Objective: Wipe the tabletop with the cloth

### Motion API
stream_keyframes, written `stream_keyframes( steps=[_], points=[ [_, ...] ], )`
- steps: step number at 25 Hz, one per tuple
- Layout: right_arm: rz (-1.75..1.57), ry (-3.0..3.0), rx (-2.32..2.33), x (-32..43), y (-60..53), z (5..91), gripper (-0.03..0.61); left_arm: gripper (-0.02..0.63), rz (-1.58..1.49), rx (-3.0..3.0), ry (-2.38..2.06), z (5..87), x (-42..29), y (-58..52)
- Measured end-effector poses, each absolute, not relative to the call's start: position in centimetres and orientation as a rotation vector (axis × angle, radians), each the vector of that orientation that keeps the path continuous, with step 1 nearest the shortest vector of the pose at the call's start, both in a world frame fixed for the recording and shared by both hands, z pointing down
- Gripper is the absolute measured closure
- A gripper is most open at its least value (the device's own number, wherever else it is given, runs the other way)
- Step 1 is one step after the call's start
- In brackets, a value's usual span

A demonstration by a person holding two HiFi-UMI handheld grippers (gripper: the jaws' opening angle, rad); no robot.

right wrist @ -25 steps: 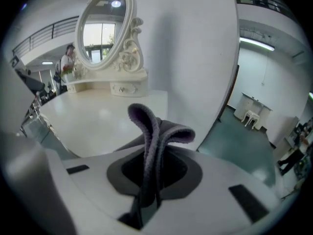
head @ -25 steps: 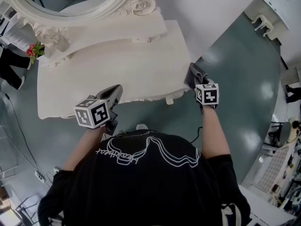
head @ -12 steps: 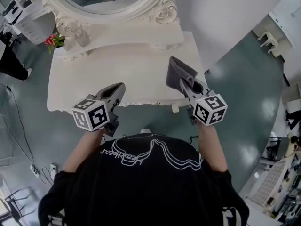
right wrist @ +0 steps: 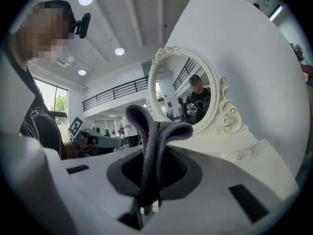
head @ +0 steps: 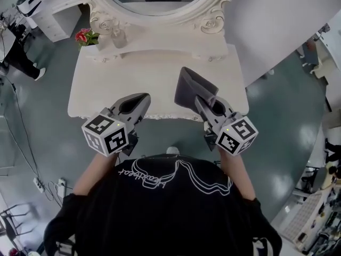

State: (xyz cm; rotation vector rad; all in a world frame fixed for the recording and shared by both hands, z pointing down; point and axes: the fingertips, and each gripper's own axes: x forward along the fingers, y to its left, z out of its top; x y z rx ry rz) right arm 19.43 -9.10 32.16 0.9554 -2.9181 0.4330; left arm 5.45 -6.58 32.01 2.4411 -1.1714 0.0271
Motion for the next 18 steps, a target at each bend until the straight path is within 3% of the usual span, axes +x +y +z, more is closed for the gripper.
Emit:
stream_keyframes(
  steps=[18],
  points=[
    [0.453,-2.908,0.895,15.8,-7.3,32.7,0.531,0.609,-0.009,2.417,-1.161,32.5,3.2,-5.4]
  ],
)
